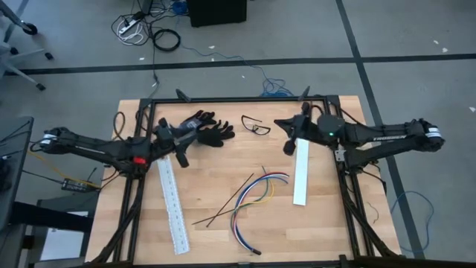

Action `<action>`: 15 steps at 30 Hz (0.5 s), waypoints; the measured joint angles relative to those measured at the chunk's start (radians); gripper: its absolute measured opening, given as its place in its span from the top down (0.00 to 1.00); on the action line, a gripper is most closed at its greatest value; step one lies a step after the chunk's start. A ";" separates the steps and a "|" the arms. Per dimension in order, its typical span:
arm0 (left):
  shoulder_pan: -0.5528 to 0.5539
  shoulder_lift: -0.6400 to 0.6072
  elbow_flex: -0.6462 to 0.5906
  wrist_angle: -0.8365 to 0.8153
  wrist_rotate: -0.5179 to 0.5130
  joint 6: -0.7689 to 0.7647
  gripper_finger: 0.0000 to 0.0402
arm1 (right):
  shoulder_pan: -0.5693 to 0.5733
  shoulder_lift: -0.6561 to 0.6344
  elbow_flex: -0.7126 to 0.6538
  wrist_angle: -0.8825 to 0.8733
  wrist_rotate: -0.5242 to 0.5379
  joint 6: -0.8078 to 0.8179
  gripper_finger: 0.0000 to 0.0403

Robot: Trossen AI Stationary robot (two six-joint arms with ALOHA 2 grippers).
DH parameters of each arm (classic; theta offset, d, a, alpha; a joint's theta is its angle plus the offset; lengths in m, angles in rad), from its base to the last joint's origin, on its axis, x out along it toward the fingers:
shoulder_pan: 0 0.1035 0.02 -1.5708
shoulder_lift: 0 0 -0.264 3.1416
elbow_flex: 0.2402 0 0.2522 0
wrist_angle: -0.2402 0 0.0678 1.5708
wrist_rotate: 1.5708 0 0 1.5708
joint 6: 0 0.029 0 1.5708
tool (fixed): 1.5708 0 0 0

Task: Ziptie cables
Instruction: Insert the top black zip tie pointed tail end through the slot to form a loop

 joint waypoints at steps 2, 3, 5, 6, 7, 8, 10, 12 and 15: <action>-0.006 -0.013 0.057 -0.101 -0.001 0.000 0.65 | -0.001 0.035 0.022 0.007 0.009 -0.076 0.99; -0.008 -0.014 0.081 -0.146 -0.001 0.001 0.65 | -0.001 0.051 0.034 0.014 0.009 -0.087 0.99; -0.008 -0.015 0.128 -0.227 -0.001 0.006 0.65 | -0.002 0.078 0.071 -0.001 0.009 -0.030 0.99; -0.008 -0.015 0.147 -0.260 -0.003 0.019 0.65 | -0.008 0.087 0.100 -0.033 0.008 0.020 0.99; -0.008 -0.015 0.163 -0.285 -0.012 0.041 0.65 | -0.019 0.096 0.133 -0.077 0.008 0.063 0.99; -0.008 -0.015 0.175 -0.302 -0.028 0.072 0.65 | -0.029 0.104 0.168 -0.131 0.008 0.090 0.99; -0.008 -0.015 0.190 -0.309 -0.058 0.113 0.65 | -0.045 0.119 0.220 -0.226 0.022 0.095 0.99; -0.007 -0.014 0.212 -0.319 -0.091 0.070 0.65 | -0.058 0.135 0.252 -0.253 0.021 0.064 0.99; 0.008 -0.014 0.256 -0.365 -0.105 -0.016 0.65 | -0.083 0.166 0.285 -0.218 -0.027 0.003 0.97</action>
